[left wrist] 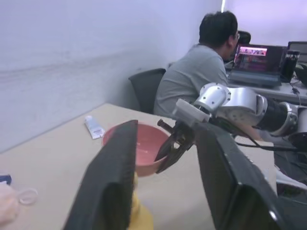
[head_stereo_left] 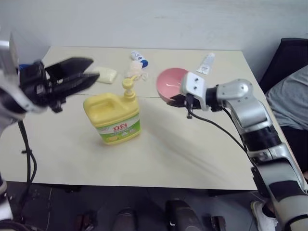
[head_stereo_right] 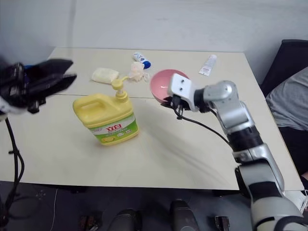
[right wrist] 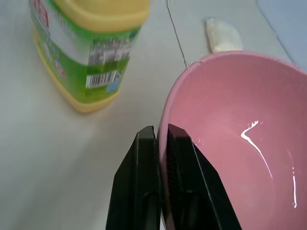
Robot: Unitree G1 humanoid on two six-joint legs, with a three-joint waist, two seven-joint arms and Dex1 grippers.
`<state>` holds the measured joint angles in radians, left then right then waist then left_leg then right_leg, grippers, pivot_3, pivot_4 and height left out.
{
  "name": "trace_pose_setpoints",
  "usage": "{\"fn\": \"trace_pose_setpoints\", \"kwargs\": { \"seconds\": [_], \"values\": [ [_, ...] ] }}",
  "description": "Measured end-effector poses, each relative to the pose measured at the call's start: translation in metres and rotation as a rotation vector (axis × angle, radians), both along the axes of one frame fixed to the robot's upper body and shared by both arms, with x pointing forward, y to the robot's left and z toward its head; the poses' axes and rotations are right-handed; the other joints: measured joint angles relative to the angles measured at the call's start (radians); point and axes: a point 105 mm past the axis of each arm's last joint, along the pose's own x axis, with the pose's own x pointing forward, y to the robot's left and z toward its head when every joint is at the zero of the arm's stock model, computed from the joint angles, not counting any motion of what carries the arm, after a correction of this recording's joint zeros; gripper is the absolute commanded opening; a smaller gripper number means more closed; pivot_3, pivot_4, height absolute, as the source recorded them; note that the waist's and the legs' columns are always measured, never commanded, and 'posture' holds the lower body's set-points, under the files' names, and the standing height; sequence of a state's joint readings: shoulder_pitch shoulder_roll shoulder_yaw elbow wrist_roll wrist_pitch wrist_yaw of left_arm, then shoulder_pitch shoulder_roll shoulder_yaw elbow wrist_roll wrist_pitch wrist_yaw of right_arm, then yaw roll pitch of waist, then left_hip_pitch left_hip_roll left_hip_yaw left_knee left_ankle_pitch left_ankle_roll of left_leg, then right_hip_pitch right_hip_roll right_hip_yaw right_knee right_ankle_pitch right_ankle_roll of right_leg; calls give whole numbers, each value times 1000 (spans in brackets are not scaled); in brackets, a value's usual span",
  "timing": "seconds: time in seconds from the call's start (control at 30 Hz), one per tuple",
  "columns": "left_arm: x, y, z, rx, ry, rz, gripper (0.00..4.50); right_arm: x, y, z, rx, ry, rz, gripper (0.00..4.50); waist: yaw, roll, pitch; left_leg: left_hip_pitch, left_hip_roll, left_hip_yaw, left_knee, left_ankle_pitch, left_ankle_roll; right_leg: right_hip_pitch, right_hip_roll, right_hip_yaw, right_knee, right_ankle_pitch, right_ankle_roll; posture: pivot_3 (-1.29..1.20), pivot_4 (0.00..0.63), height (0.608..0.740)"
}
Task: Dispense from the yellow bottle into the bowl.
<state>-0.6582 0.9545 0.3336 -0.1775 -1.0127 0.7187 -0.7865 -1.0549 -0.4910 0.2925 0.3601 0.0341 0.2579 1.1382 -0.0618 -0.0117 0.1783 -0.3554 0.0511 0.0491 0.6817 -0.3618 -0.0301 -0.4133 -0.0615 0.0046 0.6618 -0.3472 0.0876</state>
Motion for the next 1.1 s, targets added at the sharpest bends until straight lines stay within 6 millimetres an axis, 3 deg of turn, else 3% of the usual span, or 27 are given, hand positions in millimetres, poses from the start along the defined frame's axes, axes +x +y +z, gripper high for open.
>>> {"fn": "trace_pose_setpoints", "kwargs": {
  "seconds": [0.1,0.13,0.33,0.57,0.73,1.1],
  "values": [
    [23,-3,-4,36,37,44,68,8,15,-1,-26,16,18,0,-7,0,0,-2,-1,0,1,1,1,-2,0,0,0,1,1,0,150,740],
    [30,-4,-4,42,46,55,22,11,20,1,-27,20,25,0,-12,0,0,-4,-1,0,1,1,1,-2,-1,-1,0,1,2,0,150,740],
    [54,-12,-17,75,95,83,22,14,46,21,-34,-24,92,0,-34,0,0,-5,-1,0,1,1,1,-3,-2,-3,0,1,2,0,150,740],
    [57,-28,-17,97,117,50,22,13,48,23,-57,1,130,0,-50,0,0,-5,0,-1,2,1,1,-3,-3,-2,1,1,2,0,150,740],
    [54,-40,-31,155,165,12,22,6,52,32,-43,29,169,0,-53,0,0,-5,0,-1,2,1,1,-4,-2,-2,2,1,2,0,150,740],
    [55,-32,-36,181,210,43,22,-3,74,38,-34,30,236,0,-52,0,0,-5,0,-1,2,1,0,-4,-3,-2,3,1,2,0,150,740]
  ]
}}
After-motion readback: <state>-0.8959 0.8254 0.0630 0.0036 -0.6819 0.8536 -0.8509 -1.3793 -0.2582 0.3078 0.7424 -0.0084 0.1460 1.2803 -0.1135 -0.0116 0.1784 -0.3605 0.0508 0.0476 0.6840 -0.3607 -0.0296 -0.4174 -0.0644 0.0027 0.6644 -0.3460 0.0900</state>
